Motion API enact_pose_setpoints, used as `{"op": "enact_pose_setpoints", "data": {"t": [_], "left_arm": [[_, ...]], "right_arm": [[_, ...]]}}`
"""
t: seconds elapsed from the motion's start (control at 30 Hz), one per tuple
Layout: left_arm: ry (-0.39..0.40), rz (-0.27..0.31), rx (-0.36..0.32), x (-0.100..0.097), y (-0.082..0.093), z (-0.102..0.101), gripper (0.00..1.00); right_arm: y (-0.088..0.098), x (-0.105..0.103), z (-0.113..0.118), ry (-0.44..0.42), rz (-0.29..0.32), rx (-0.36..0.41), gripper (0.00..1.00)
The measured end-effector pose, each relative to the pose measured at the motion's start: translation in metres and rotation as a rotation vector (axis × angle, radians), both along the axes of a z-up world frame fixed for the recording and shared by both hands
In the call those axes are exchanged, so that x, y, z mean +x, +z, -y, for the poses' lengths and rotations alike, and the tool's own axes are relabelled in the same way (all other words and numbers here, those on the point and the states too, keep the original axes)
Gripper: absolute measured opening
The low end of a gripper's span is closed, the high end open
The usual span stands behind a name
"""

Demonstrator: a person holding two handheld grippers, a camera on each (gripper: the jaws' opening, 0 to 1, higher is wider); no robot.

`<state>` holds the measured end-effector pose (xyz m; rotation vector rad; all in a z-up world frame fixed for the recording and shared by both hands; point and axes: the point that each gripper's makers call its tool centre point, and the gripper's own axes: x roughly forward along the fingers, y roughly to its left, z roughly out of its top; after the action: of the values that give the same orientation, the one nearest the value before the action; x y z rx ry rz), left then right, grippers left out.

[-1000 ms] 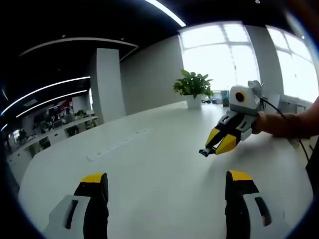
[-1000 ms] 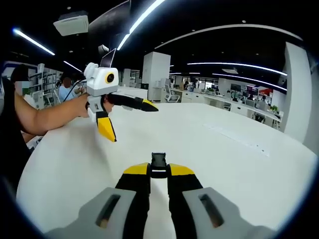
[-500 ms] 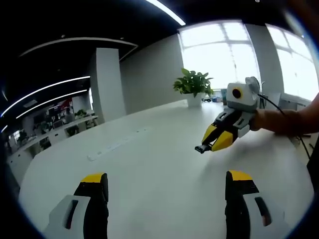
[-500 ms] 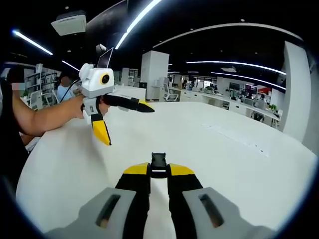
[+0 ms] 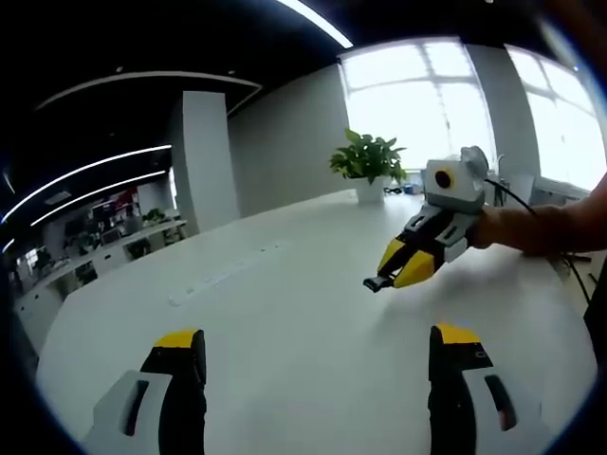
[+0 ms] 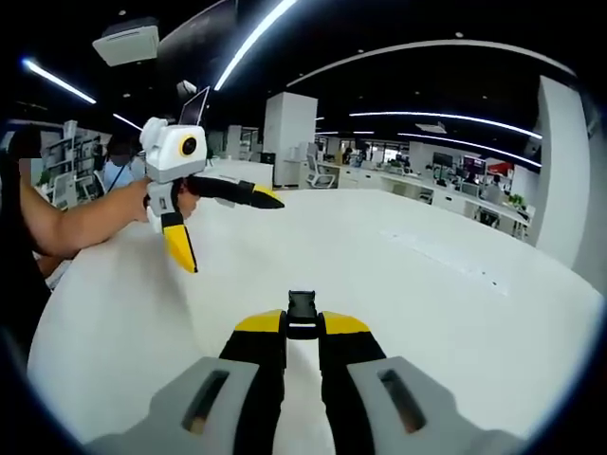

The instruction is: Snap the two parts of the plastic buckle together until the buckle closes and remains connected.

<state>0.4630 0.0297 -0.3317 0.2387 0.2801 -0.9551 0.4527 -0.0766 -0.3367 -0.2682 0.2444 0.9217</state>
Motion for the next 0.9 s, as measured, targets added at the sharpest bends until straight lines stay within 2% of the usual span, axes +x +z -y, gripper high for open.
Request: {"op": "enact_pose_setpoints", "data": {"t": [0.43,0.9], "left_arm": [[0.014,-0.007,0.003,0.004,-0.001,-0.003,0.99],[0.035,-0.022,-0.007,0.005,-0.001,-0.006,0.99]], "right_arm": [[0.002,0.015,-0.006,0.005,-0.005,-0.004,0.11],[0.001,0.021,-0.007,0.005,-0.004,-0.002,0.11]]}}
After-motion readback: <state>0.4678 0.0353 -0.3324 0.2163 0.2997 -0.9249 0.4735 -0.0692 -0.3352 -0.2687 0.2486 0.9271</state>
